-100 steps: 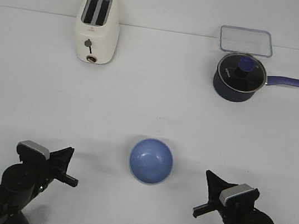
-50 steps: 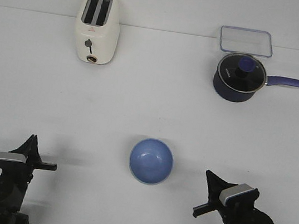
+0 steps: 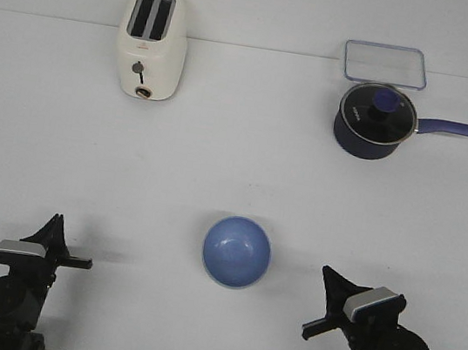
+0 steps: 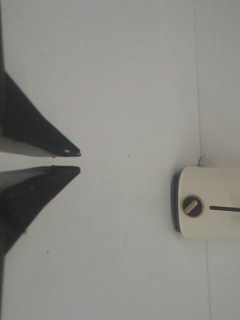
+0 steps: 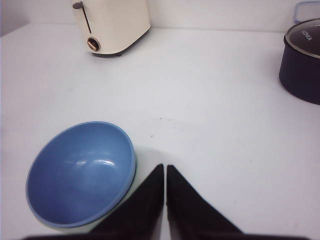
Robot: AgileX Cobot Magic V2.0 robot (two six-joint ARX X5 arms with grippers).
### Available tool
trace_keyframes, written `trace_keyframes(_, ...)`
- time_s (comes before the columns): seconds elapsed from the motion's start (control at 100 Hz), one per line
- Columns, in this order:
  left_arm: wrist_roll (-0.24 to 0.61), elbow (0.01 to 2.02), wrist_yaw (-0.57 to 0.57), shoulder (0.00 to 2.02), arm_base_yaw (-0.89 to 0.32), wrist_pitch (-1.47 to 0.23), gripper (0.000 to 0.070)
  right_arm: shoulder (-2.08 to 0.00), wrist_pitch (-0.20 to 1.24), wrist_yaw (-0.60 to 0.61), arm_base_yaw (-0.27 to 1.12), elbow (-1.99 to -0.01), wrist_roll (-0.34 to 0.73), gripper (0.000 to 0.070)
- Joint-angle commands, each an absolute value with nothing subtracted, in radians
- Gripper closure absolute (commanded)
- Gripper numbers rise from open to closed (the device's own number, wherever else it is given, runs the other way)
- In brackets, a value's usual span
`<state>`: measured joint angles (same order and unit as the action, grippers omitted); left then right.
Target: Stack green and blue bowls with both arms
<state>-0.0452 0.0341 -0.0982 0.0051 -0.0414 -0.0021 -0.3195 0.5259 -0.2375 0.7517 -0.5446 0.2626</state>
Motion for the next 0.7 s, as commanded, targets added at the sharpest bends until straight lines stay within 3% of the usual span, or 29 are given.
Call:
trace_keyframes(0.0,-0.038,0.014,-0.094,0.003,-0.039,0.009,0.0685,-0.320,0.511,-0.237,0.760,-0.550,0.271,0.0690)
trace_keyframes(0.55,-0.038,0.014,-0.094,0.003,-0.039,0.009,0.0685,-0.319,0.509,-0.237,0.760,-0.550,0.270,0.0690)
trace_keyframes(0.69,-0.038,0.014,-0.094,0.003,-0.039,0.009,0.0685,-0.303,0.488,-0.284,0.683,-0.548,0.179,0.0690)
